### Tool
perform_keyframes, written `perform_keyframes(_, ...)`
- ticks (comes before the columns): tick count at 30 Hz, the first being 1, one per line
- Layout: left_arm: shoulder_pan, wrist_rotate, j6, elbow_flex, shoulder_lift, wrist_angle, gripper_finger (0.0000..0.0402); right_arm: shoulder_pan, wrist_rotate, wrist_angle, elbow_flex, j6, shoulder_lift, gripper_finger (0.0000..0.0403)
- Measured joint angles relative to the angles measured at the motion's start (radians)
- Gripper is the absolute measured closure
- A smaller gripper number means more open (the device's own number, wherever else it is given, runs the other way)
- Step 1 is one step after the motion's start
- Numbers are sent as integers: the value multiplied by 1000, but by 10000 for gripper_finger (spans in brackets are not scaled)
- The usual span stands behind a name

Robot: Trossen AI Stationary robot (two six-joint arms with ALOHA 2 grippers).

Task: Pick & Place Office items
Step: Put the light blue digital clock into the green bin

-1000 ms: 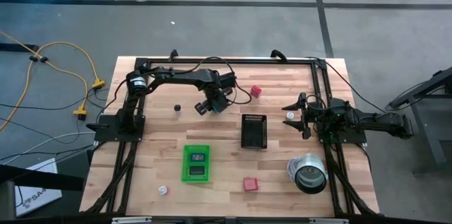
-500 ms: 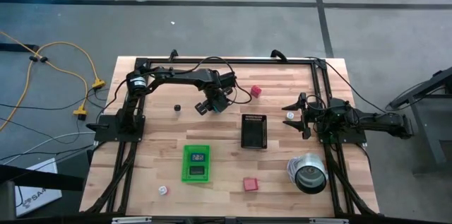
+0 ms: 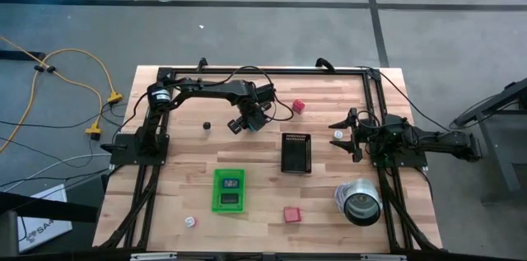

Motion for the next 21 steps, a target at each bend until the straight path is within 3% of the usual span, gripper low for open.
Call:
perform_keyframes(10,-31,-40,-15,-1,-16,-5,243,0,0,0,0,0,0,155)
perform_keyframes(21,-51,-55,-200,-1,-65,-40,244,0,0,0,0,0,0,155)
